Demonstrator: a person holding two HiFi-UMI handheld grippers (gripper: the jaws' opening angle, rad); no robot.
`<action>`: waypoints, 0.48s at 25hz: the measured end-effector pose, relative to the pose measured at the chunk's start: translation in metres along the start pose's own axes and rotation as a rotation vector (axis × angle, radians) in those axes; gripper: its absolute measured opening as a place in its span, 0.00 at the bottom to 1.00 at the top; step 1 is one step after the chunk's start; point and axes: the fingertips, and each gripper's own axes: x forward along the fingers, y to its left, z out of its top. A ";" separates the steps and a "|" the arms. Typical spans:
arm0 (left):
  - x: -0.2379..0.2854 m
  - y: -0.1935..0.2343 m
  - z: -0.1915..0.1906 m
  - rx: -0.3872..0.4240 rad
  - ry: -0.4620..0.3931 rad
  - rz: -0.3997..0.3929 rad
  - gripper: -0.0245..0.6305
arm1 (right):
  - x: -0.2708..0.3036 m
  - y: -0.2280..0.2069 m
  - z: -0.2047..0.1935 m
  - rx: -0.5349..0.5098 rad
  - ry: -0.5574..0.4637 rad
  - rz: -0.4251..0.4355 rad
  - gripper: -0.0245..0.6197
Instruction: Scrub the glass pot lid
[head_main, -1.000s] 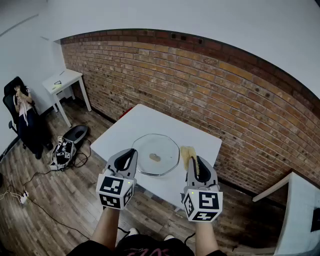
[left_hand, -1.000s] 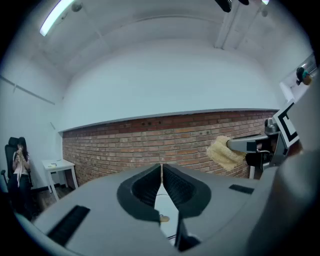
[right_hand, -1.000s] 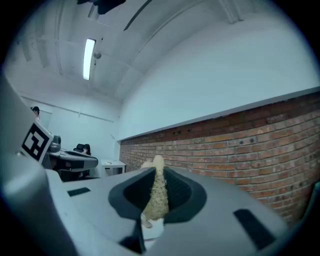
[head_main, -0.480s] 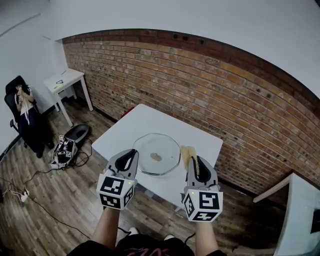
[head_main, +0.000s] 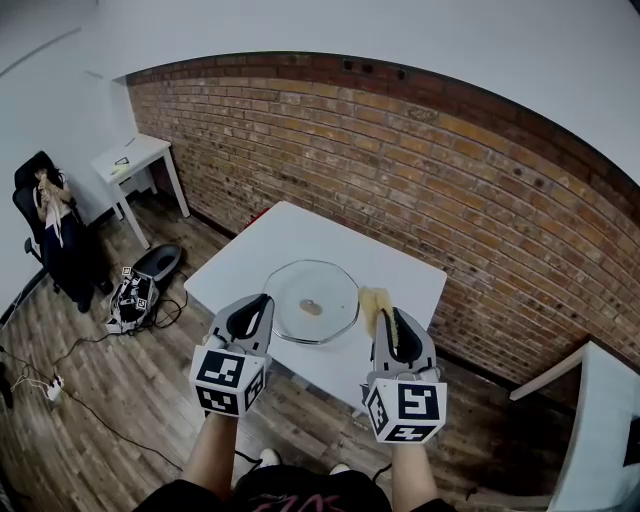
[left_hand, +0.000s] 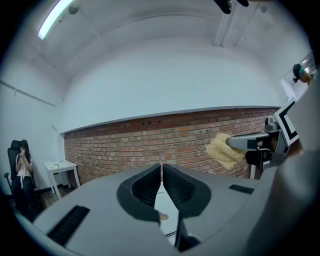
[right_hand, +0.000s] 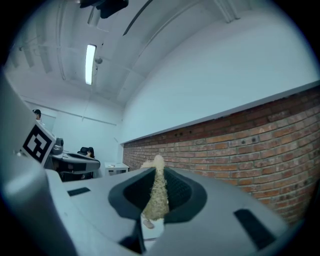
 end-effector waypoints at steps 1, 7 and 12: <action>0.000 -0.003 0.000 0.002 0.001 0.002 0.06 | -0.001 -0.002 -0.001 -0.002 0.000 0.002 0.12; 0.002 -0.014 0.000 0.007 0.000 0.003 0.06 | -0.003 -0.012 -0.002 -0.001 -0.001 0.008 0.12; 0.003 -0.015 0.001 0.001 -0.001 0.002 0.06 | -0.003 -0.013 -0.003 -0.001 0.002 0.007 0.12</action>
